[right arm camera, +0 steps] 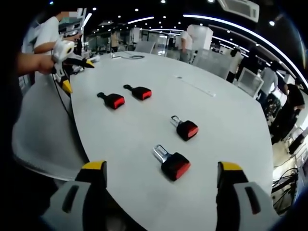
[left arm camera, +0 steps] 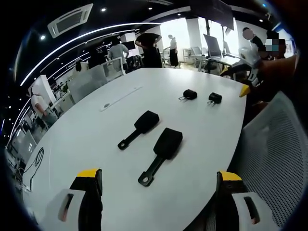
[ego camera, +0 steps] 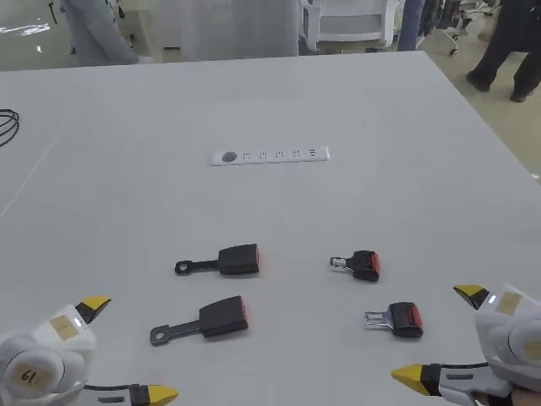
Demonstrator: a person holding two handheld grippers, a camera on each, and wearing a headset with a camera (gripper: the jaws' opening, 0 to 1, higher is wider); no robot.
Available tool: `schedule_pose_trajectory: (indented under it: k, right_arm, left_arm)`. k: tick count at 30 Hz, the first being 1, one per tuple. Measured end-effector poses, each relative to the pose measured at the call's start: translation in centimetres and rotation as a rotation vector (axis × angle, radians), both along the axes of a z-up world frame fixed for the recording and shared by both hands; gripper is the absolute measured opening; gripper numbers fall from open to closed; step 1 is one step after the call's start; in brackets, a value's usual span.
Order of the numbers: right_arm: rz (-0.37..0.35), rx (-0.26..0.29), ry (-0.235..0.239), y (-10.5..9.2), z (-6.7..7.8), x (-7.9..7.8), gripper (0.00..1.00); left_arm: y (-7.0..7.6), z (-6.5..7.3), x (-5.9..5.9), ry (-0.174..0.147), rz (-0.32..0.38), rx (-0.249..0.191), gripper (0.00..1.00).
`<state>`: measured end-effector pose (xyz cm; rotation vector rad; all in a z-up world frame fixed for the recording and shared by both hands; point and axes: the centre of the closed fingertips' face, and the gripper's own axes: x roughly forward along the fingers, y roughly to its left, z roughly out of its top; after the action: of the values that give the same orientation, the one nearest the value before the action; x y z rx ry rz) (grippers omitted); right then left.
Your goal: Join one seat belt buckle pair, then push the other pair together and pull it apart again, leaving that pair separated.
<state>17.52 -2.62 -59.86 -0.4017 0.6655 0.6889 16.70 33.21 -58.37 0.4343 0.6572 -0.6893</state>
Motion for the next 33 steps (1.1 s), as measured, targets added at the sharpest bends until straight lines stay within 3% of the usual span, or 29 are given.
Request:
schedule_pose_trajectory:
  k: [9,21,33]
  right_arm:
    - [0.009,-0.016,0.0,-0.3,0.0,-0.1,0.94]
    - [0.025,0.0,-0.004,0.0,0.1,-0.1,0.82]
    - [0.058,-0.029,-0.006,0.5,0.1,0.2,0.8]
  left_arm:
    - [-0.5,0.2,0.3,0.003,-0.023,0.008,1.0]
    - [-0.7,-0.3,0.3,0.021,-0.047,0.022,0.96]
    - [-0.7,-0.9,0.9,0.015,-0.061,0.034,0.94]
